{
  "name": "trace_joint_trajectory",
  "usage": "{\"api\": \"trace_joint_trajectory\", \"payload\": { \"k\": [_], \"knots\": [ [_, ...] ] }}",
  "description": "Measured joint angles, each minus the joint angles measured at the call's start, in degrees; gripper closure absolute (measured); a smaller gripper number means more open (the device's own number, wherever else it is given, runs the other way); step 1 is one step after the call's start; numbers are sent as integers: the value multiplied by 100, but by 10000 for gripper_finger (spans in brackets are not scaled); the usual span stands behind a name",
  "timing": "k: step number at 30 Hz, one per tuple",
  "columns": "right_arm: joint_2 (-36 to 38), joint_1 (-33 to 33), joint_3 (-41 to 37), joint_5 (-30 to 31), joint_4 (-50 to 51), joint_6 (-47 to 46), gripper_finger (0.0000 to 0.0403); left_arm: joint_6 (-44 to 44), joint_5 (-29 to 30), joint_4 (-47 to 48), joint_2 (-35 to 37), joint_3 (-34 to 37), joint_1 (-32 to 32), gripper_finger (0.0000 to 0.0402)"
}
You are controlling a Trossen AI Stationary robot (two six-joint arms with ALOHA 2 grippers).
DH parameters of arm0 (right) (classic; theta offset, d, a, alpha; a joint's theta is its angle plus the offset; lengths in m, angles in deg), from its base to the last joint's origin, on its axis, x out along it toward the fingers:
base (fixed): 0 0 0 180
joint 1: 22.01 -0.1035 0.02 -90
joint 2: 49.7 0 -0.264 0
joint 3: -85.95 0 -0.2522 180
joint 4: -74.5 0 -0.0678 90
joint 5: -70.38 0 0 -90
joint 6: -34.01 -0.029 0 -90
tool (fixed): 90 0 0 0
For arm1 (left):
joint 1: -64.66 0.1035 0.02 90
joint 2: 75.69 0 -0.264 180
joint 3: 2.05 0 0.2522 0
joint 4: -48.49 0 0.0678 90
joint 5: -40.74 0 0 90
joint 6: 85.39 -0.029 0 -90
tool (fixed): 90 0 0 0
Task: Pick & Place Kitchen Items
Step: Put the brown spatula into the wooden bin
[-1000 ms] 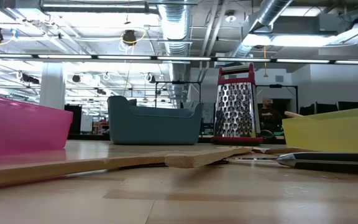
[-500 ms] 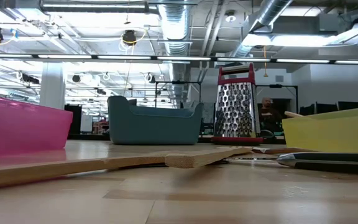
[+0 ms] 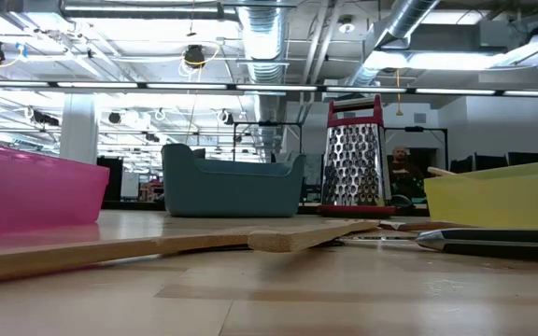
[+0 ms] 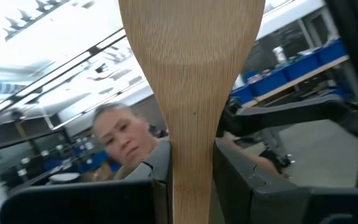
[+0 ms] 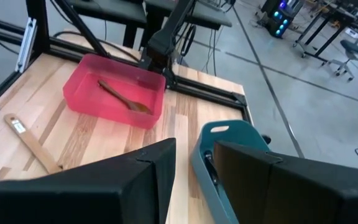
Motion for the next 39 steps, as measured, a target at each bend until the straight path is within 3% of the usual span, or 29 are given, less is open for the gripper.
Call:
{"api": "trace_joint_trajectory", "payload": {
  "k": [10, 21, 39],
  "knots": [
    [0, 144, 0, 0, -39, -5, 281, 2, -373, -34, 1, 0, -383, 340],
    [0, 267, 0, 0, -39, -49, 281, 61, -367, 29, 2, 0, -497, 340],
    [0, 267, 0, 0, -240, -49, 281, 2973, 42, 199, -913, 4, 127, 331]
  ]
}}
